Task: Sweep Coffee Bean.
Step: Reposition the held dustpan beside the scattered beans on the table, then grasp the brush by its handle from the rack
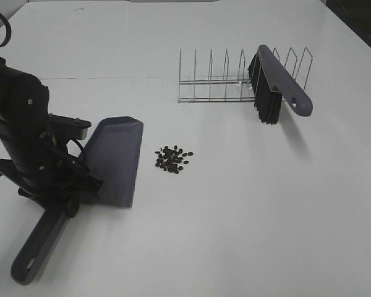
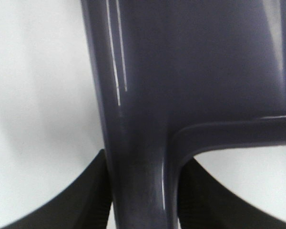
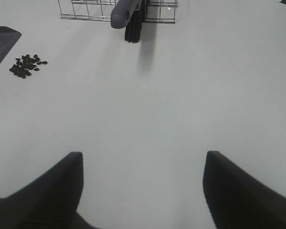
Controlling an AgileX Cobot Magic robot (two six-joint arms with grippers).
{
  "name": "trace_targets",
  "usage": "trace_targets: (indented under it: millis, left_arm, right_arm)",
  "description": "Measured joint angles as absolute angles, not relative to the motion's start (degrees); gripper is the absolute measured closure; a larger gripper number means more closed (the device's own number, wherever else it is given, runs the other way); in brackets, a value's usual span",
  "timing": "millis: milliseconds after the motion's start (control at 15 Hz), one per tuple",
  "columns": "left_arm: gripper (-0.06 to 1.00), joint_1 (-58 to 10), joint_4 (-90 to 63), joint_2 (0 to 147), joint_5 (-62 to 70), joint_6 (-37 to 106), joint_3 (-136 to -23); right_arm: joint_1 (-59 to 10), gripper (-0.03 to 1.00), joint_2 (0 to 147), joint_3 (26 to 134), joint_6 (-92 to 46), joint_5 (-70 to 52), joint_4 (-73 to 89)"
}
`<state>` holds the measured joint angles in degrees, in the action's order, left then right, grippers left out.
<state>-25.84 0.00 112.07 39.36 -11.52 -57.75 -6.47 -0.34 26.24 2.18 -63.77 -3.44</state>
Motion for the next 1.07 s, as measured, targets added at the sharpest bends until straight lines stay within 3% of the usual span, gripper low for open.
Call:
trace_targets:
  millis: [533, 667, 867, 1067]
  left_arm:
    - [0.61, -25.84, 0.63, 107.03, 40.05, -11.12, -53.06]
    - [0.61, -25.84, 0.63, 105.77, 39.88, -11.17, -53.0]
    - [0.61, -25.84, 0.0, 105.54, 39.88, -11.17, -53.0]
    - [0.61, -25.84, -0.34, 105.54, 39.88, -11.17, -53.0]
  right_arm:
    - [-6.47, 0.38, 0.8, 27.27, 0.34, -63.25, -6.13]
    - [-6.47, 0.33, 9.63, 31.63, 1.55, -63.66, -4.64]
    - [-6.47, 0.14, 29.91, 40.79, 7.45, -64.74, -2.81]
    - [-6.47, 0.11, 46.29, 50.13, 8.14, -63.37, -3.27]
